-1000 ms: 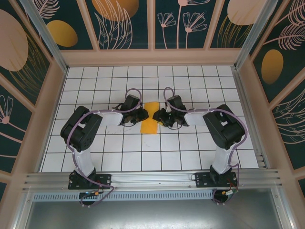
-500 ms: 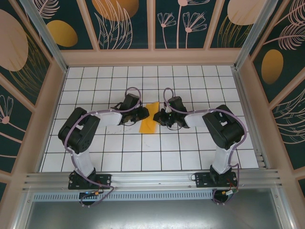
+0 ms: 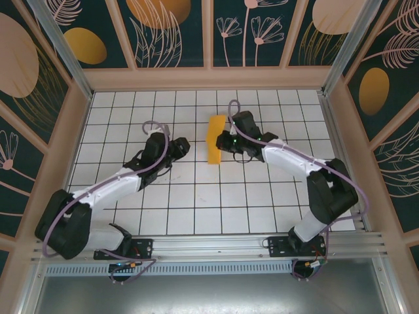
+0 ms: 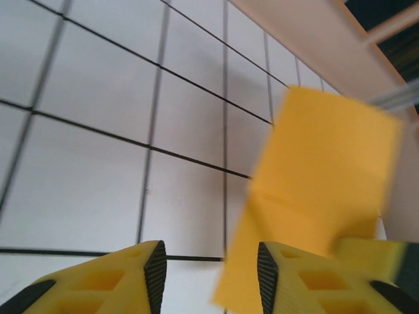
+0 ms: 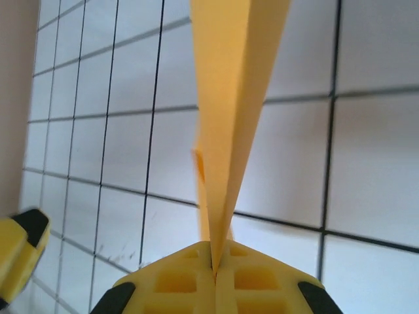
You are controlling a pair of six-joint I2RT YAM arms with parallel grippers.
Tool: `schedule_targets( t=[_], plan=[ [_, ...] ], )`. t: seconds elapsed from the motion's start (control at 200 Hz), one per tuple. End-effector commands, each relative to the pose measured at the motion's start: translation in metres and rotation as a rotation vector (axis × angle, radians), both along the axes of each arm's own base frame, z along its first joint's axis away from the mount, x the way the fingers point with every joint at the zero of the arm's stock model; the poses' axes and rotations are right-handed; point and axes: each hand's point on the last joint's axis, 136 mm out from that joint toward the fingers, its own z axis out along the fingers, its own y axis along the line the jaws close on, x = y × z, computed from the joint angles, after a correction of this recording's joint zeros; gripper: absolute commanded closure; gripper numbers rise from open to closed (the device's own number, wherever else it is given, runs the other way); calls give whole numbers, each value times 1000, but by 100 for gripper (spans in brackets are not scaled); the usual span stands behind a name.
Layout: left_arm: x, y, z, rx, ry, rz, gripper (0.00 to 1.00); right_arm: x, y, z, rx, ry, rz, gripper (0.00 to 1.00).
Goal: Fold a paper plane with a square sheet of paper (pick it up from the middle)
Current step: Turn over the paper at the center of the table.
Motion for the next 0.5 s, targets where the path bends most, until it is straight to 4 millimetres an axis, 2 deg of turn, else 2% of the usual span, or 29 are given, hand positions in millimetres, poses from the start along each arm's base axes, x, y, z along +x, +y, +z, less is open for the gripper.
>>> schedule_targets(
  t=[0.0,0.145,0.2,0.3,0.495],
  plan=[
    [-3,33,5,6,-55,154,51,-7,-55,-1,-422,-23,-82,93],
    [-12,59,5,30,-70,251,45,-8,-100,10,-859,-46,-228,94],
    [-14,69,6,43,-73,293,44,-8,-98,6,-931,-45,-218,94],
    [-22,90,7,41,-82,388,41,-11,-84,-14,-979,-9,-190,94],
    [-38,122,19,19,-137,515,39,-19,-20,-66,-998,52,-39,93]
  ],
)
